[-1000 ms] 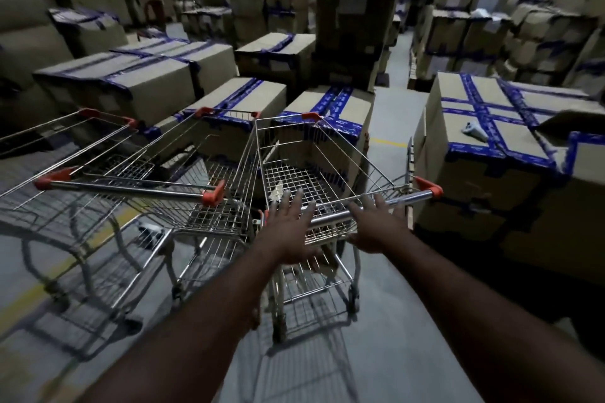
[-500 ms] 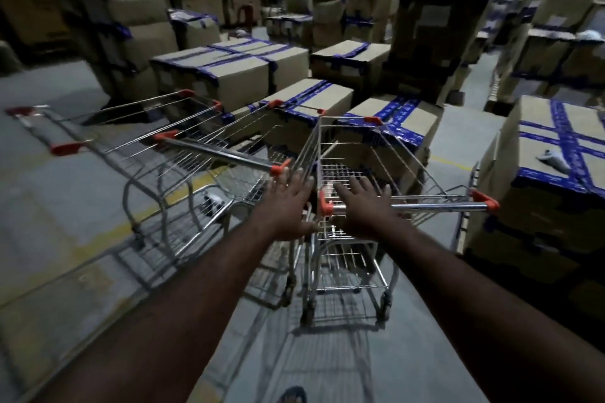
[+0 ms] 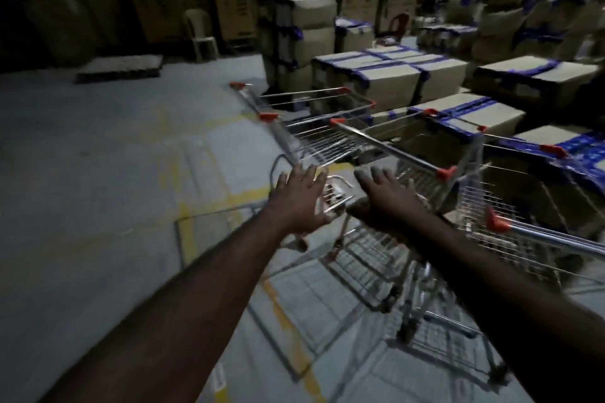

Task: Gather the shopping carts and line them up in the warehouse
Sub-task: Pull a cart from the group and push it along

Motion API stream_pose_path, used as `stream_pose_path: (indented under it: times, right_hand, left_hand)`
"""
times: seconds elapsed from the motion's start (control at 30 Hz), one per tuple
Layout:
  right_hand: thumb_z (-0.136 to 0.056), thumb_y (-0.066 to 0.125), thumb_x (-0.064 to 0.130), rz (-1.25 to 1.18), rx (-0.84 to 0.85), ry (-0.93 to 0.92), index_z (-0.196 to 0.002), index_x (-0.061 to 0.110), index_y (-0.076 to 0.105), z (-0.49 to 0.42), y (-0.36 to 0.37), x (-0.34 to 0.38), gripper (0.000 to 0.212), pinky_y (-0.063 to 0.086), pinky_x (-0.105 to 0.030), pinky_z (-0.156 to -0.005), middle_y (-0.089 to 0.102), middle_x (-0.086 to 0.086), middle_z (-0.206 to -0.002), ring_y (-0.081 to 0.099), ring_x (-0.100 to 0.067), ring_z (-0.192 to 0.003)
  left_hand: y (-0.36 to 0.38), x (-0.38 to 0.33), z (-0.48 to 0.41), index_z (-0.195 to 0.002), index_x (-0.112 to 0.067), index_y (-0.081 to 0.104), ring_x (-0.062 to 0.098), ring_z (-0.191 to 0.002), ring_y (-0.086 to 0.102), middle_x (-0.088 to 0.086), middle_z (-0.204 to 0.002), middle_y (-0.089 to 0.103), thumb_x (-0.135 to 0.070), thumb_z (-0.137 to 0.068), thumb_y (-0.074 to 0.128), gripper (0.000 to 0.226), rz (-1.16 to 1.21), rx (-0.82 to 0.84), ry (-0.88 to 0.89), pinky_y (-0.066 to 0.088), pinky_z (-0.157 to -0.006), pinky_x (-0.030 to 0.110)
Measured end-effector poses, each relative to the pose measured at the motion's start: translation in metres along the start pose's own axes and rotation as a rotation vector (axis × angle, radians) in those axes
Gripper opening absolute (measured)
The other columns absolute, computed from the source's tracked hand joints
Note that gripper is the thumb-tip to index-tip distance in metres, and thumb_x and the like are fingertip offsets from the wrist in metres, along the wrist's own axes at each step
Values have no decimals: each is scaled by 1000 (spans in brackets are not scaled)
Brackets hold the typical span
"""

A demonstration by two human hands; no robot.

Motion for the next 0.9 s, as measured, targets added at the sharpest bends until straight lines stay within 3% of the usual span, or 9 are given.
stream_pose_path:
  times: [0.37, 0.5, 0.63, 0.9]
  right_hand:
    - [-92, 46, 67, -41, -3, -525, -156, 27, 10, -50, 38, 391, 83, 23, -63, -111, 13, -6, -164, 11, -29, -150]
    - [-94, 48, 63, -94, 18, -759, -156, 26, 14, -44, 39, 530, 80, 27, -62, -109, 24, -6, -160, 20, -29, -146]
    - [-94, 48, 62, -115, 40, -942, -155, 26, 19, -29, 44, 634, 77, 28, -60, -110, 33, -4, -156, 26, -28, -144]
    - [-95, 45, 64, -84, 117, -1304, -157, 27, 13, -14, 58, 806, 79, 25, -59, -113, 20, -5, -163, 17, -28, -149]
  left_hand:
    - [15, 316, 264, -158, -23, -3, 33, -150, -16, 5, -166, -13, -65, -90, 51, 96, -10, 39, -535, 1, -121, 54]
    - [5, 404, 369, -158, -22, 11, 29, -152, 4, 6, -166, 7, -61, -93, 49, 84, -19, -17, -737, 14, -119, 51]
    - [-3, 453, 447, -152, -19, 32, 26, -142, 33, 4, -157, 34, -55, -97, 46, 67, -21, -74, -919, 31, -111, 43]
    - [-7, 522, 564, -151, -20, 37, 28, -138, 38, 4, -154, 39, -54, -98, 46, 64, -39, -114, -1240, 35, -109, 46]
Point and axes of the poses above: each hand's wrist, its own z-axis away from the middle knuckle, its own y-axis out of the palm, x = y × z, the point moved 2 cm from there along -z, towards the middle knuckle
